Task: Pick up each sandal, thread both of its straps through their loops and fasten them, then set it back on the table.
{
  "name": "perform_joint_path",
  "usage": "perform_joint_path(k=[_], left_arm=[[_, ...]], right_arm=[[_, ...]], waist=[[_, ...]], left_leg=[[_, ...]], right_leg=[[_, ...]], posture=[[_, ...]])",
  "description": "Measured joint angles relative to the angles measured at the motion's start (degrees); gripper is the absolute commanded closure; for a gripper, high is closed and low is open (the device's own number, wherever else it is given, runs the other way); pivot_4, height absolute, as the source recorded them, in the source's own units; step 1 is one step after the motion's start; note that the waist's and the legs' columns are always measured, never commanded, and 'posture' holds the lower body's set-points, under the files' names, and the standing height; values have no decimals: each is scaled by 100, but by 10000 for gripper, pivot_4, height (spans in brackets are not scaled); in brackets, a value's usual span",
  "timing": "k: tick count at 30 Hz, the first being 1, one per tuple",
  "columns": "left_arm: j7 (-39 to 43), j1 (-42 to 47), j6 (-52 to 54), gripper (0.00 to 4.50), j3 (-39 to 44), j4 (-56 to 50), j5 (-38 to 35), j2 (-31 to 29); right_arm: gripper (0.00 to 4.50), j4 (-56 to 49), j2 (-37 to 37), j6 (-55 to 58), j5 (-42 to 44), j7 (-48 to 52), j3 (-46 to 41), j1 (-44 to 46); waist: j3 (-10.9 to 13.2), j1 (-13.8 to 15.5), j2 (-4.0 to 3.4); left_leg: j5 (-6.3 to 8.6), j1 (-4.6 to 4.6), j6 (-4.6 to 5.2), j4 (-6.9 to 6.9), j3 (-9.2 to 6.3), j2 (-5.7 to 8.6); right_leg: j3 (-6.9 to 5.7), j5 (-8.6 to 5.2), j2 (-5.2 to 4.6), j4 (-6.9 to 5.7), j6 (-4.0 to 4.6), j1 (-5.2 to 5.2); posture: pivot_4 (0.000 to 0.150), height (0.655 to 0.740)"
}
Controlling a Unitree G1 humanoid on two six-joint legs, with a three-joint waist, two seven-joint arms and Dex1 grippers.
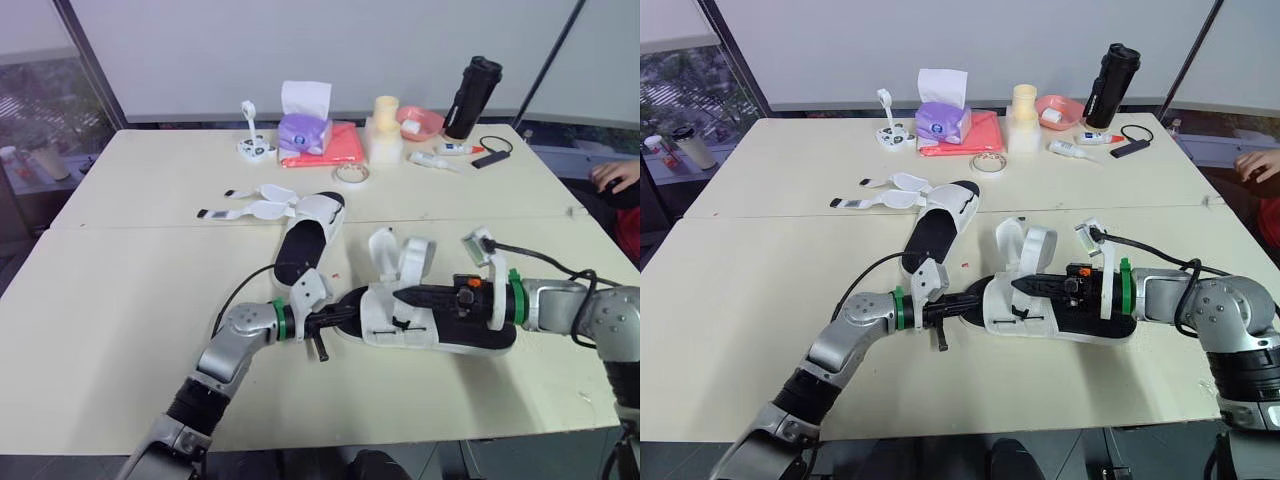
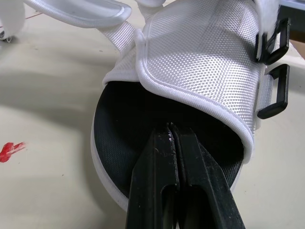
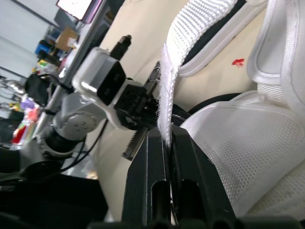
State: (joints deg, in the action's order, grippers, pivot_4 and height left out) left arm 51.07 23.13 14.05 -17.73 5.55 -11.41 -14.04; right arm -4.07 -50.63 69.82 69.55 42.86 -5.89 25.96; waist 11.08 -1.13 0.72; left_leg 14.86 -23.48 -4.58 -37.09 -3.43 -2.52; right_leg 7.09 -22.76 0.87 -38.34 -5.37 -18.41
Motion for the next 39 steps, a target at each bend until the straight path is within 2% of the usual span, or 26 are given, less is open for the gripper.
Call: perform_joint_path(k=[9,25,39], left_arm=[[-38,-21,0,44779,-5,-16,0,0],[-38,20,-81,44779,-72,47,0,0],[-58,22,-101,44779,-73,93,0,-8]], right_arm=[[44754,318,7,285,-193,173,-253,30],[44754,145,-262,-440,-1575,1153,150,-89],[44754,476,20,524,-1076,1200,-351,235]], waist=[[-1,6,-1],[-1,35,-2],[-2,31,-3]], left_leg=[[0,0,0,-1,2,0],[0,0,0,-2,2,2],[0,1,0,-6,3,2]], right_leg=[[0,0,0,-1,0,0],[-2,0,0,0,0,1],[-2,0,0,-4,0,3]], posture=[[1500,7400],[1500,7400],[1500,7400]])
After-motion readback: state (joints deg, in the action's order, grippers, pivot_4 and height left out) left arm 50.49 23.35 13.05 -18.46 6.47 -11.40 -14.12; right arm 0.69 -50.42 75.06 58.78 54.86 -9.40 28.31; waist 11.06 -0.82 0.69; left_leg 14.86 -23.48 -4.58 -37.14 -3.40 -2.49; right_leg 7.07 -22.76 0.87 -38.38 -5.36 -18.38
